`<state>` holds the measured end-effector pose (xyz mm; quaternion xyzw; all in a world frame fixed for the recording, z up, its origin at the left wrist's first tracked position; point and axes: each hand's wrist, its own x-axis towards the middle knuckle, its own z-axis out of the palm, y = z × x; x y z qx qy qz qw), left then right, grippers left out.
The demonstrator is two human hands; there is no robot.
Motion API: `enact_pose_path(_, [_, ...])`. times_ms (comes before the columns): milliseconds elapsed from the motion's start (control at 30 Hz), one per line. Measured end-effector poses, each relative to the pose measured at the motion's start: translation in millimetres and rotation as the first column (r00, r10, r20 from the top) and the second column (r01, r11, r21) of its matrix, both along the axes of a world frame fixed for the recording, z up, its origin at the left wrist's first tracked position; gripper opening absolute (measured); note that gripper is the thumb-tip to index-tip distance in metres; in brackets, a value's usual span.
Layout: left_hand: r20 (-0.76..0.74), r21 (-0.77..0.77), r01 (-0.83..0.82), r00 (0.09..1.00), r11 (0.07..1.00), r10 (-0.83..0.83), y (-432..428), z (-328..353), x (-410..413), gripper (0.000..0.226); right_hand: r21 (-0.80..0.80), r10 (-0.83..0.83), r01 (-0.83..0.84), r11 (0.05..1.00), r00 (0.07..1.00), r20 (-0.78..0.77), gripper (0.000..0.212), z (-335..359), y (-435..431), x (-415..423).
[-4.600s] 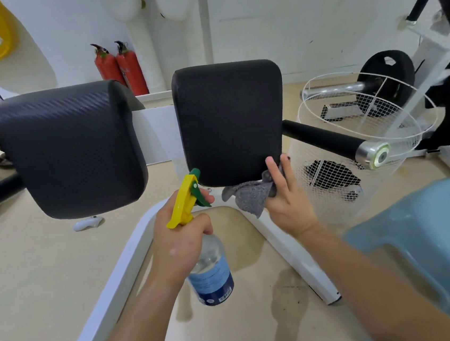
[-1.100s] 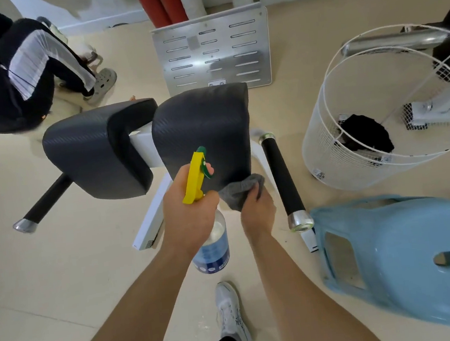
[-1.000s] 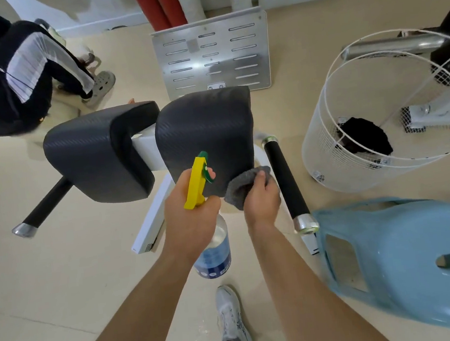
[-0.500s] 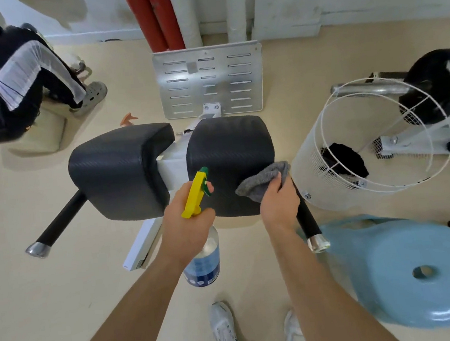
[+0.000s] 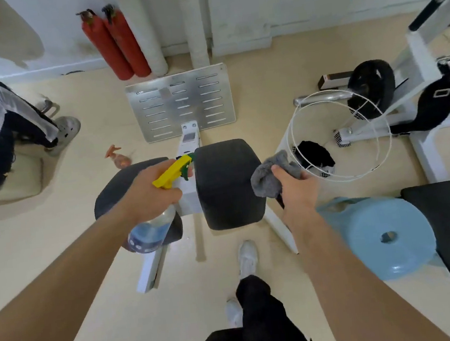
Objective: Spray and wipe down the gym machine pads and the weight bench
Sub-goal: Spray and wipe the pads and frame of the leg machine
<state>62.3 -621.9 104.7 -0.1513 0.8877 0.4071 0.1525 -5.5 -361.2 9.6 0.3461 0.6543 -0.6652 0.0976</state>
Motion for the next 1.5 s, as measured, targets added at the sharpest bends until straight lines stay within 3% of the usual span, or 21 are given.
enact_pose_path(100, [0.054, -0.035, 0.170, 0.984, 0.985, -0.168, -21.3, 14.5, -26.4, 0.037, -0.084, -0.040, 0.038, 0.996, 0.999, -0.019, 0.022, 8.8, 2.5, -16.4])
enact_pose_path(267, [0.151, -0.094, 0.414, 0.905, 0.905, -0.399, -51.7, 6.0, -75.3, 0.033, -0.054, -0.045, 0.043, 0.998, 0.999, -0.020, 0.003, 14.6, -24.1, -36.1])
enact_pose_path(400, [0.256, -0.171, 0.578, 0.808, 0.798, -0.530, -71.7, -20.1, -110.0, 0.050, 0.004, -0.112, 0.112, 0.994, 0.994, -0.008, 0.009, 18.2, -54.2, -44.9])
enact_pose_path(767, [0.328, -0.112, 0.822, 0.561, 0.558, -0.760, -108.2, -55.4, -173.4, 0.043, 0.163, -0.350, 0.333, 0.929, 0.932, 0.091, 0.010, 29.9, -101.6, -46.0])
enact_pose_path(933, [0.303, -0.099, 0.861, 0.503, 0.498, -0.809, -99.2, -65.6, -190.3, 0.023, 0.172, -0.357, 0.333, 0.927, 0.924, 0.139, 0.010, 38.0, -98.1, -38.9])
enact_pose_path(1033, [0.282, -0.092, 0.885, 0.463, 0.457, -0.840, -93.6, -74.4, -197.4, 0.007, 0.239, -0.314, 0.289, 0.927, 0.946, 0.076, 0.010, 42.7, -98.2, -38.0])
enact_pose_path(1133, [0.233, -0.084, 0.881, 0.471, 0.465, -0.851, -93.2, -81.3, -198.3, 0.006, 0.421, -0.041, 0.048, 0.906, 0.999, -0.026, 0.029, 37.1, -103.5, -39.5])
enact_pose_path(1200, [0.231, -0.058, 0.860, 0.506, 0.507, -0.831, -96.8, -84.8, -200.1, 0.017, 0.621, 0.300, -0.258, 0.740, 0.953, 0.037, 0.042, 21.4, -110.3, -38.4])
enact_pose_path(1233, [0.235, -0.052, 0.847, 0.525, 0.529, -0.818, -99.8, -87.0, -201.0, 0.023, 0.696, 0.489, -0.436, 0.570, 0.861, 0.138, 0.044, 10.6, -114.2, -36.2])
enact_pose_path(1300, [0.240, -0.045, 0.824, 0.558, 0.565, -0.794, -108.4, -93.4, -204.6, 0.031, 0.710, 0.755, -0.697, 0.100, 0.518, 0.402, 0.049, -16.8, -123.0, -29.4])
enact_pose_path(1333, [0.237, -0.043, 0.812, 0.574, 0.582, -0.784, -113.4, -98.1, -207.1, 0.032, 0.672, 0.794, -0.736, -0.086, 0.357, 0.493, 0.051, -28.9, -125.7, -28.3])
enact_pose_path(1367, [0.233, -0.045, 0.802, 0.588, 0.595, -0.775, -118.2, -102.7, -210.0, 0.031, 0.637, 0.805, -0.750, -0.178, 0.262, 0.533, 0.052, -37.7, -126.2, -32.8])
enact_pose_path(1500, [0.224, -0.066, 0.787, 0.611, 0.613, -0.760, -131.3, -119.5, -225.2, 0.030, 0.575, 0.824, -0.777, -0.257, 0.135, 0.551, 0.049, -72.7, -119.5, -91.1])
